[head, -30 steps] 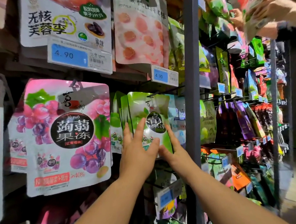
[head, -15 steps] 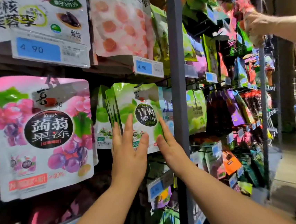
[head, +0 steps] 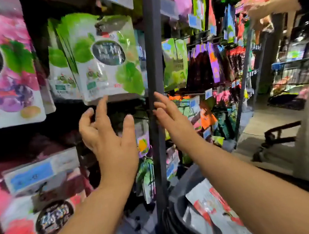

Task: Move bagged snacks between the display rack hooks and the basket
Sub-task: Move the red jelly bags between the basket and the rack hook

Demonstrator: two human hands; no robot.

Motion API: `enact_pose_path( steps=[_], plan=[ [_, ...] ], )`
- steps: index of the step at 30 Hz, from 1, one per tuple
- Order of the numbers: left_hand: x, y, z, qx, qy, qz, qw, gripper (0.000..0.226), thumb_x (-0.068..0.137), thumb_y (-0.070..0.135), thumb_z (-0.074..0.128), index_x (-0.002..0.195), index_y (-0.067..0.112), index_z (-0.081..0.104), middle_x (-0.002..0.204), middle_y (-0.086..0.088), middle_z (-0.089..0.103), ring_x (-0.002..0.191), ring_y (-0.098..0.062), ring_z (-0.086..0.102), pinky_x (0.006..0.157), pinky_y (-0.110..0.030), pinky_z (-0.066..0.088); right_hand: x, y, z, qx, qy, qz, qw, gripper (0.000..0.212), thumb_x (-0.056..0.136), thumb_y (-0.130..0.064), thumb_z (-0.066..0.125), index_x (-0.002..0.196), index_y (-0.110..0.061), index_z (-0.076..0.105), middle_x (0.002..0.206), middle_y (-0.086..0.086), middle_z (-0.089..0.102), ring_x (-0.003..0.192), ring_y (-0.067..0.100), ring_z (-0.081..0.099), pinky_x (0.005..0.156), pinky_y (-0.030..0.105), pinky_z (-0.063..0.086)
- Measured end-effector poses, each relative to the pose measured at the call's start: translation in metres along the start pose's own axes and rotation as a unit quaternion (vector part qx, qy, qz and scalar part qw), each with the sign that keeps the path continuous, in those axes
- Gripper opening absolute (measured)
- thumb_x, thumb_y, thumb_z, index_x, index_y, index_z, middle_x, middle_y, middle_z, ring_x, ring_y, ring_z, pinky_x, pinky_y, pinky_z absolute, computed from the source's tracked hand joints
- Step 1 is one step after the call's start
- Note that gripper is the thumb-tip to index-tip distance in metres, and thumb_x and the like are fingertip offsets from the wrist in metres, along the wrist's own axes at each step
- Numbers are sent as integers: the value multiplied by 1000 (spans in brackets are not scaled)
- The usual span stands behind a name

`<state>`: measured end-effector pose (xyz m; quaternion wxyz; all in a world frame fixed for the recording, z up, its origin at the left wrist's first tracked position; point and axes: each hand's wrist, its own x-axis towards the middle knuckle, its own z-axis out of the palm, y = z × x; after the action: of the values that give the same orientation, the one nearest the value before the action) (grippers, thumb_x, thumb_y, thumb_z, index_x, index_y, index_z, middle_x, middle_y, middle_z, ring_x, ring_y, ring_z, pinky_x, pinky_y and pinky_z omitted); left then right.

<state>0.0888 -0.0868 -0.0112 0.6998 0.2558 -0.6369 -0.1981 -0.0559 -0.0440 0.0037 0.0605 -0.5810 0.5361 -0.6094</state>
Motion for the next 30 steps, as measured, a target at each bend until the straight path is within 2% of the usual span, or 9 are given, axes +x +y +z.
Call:
enact_pose_path(
  steps=[2, 4, 8, 12, 15, 17, 22, 26, 30],
  plan=[
    [-44, -12, 2, -3, -24, -23, 999, 61, 88, 33, 56, 145, 30, 35, 134, 3, 20, 123, -12, 29, 111, -18, 22, -35, 19, -21, -33, 7, 41, 999, 29, 92, -45, 49, 116, -61, 49, 120, -17, 57, 111, -2, 57, 98, 26, 46],
    [-88, -20, 5, -5, -102, -61, 993, 54, 93, 35, 57, 141, 41, 33, 129, 11, 18, 126, -14, 29, 109, -36, 31, -73, 45, -46, -80, 15, 96, 992, 21, 91, -47, 49, 110, -54, 56, 117, -16, 60, 110, 2, 59, 95, 31, 49],
    [-162, -41, 15, 16, -340, -71, 938, 44, 94, 51, 47, 136, 37, 43, 122, 17, 34, 122, -5, 30, 97, -19, 20, -143, 93, -100, -221, -31, 206, 953, 20, 96, -42, 58, 110, -32, 68, 109, -16, 63, 101, 1, 60, 89, 30, 47],
    [-204, -66, 25, 121, -559, -6, 820, 48, 91, 64, 29, 127, 41, 52, 125, 21, 49, 127, -7, 36, 104, -27, 24, -207, 123, -137, -304, -135, 318, 888, 9, 87, -28, 74, 92, -34, 69, 97, -16, 62, 89, -7, 57, 84, 19, 41],
    [-218, -82, 31, 165, -566, 136, 796, 48, 98, 55, 26, 85, 32, 66, 86, 12, 62, 93, -16, 58, 74, -33, 27, -244, 140, -150, -370, -248, 371, 815, 23, 81, -37, 79, 100, -32, 67, 101, -10, 60, 96, 10, 57, 85, 21, 43],
    [-224, -91, 34, 184, -534, 187, 804, 53, 98, 51, 23, 62, 27, 53, 62, 8, 52, 67, -20, 55, 65, -33, 16, -261, 148, -157, -360, -261, 424, 789, 45, 75, -48, 81, 111, -34, 57, 108, -9, 56, 101, 13, 55, 87, 23, 44],
    [-227, -90, 37, 188, -510, 221, 810, 44, 98, 44, 25, 57, 30, 33, 55, 9, 36, 55, -18, 30, 66, -32, 15, -268, 160, -173, -356, -244, 530, 730, 122, 47, -82, 76, 148, -30, 31, 139, -5, 43, 127, 20, 47, 103, 29, 39],
    [-228, -91, 40, 199, -517, 234, 799, 46, 99, 42, 24, 56, 27, 33, 53, 7, 32, 54, -18, 28, 65, -33, 9, -274, 166, -173, -336, -191, 559, 734, 116, 62, -66, 80, 153, -25, 21, 152, 2, 36, 137, 25, 41, 111, 33, 35],
    [-230, -89, 40, 205, -510, 235, 801, 46, 99, 43, 23, 56, 27, 22, 52, 7, 19, 53, -19, 23, 65, -34, 6, -275, 167, -174, -314, -142, 623, 702, 126, 58, -69, 79, 155, -18, 16, 155, 6, 35, 137, 28, 41, 111, 38, 37]
  ],
)
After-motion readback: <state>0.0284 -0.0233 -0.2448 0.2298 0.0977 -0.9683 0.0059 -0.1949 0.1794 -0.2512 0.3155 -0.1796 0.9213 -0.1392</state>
